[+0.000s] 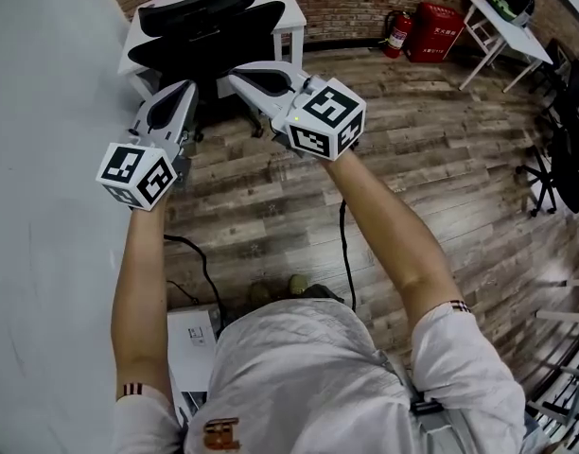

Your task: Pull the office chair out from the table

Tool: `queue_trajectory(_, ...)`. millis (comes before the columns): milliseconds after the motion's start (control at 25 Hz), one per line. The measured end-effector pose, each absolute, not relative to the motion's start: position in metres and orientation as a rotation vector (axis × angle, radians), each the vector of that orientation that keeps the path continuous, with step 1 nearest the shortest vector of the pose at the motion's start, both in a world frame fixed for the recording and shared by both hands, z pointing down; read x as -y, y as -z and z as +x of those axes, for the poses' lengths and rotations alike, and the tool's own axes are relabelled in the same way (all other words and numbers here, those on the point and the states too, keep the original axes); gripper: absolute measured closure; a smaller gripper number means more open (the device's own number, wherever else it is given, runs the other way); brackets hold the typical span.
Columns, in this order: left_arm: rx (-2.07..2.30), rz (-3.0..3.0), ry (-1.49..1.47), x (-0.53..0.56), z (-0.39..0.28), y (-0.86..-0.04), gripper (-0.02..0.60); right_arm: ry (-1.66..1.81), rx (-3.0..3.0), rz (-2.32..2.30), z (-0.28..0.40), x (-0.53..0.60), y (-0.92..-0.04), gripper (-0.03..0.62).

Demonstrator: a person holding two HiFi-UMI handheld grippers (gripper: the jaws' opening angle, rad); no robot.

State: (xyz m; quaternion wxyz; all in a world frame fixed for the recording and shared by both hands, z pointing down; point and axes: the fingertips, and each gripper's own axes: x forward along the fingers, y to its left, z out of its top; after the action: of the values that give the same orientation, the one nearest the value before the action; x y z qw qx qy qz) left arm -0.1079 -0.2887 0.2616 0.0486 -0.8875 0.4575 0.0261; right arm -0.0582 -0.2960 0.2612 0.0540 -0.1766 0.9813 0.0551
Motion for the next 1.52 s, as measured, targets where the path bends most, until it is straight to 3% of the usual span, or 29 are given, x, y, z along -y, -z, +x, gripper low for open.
queue_trajectory(480, -1.494, -2.621, 0.031, 0.334, -0.146, -0.271, 0.581, -0.195, -3.025, -0.523, -0.059, 0.353, -0.267, 0.592)
queue_trajectory(1120, -1.416, -2.615, 0.117, 0.474, -0.263, -0.293, 0.58, -0.276, -3.092, -0.729, -0.134, 0.501, -0.286, 0.592)
queue_trajectory(1520, -1.393, -2.591, 0.337, 0.532, -0.317, -0.324, 0.578, -0.445, -3.255, -0.927, -0.134, 0.565, -0.326, 0.591)
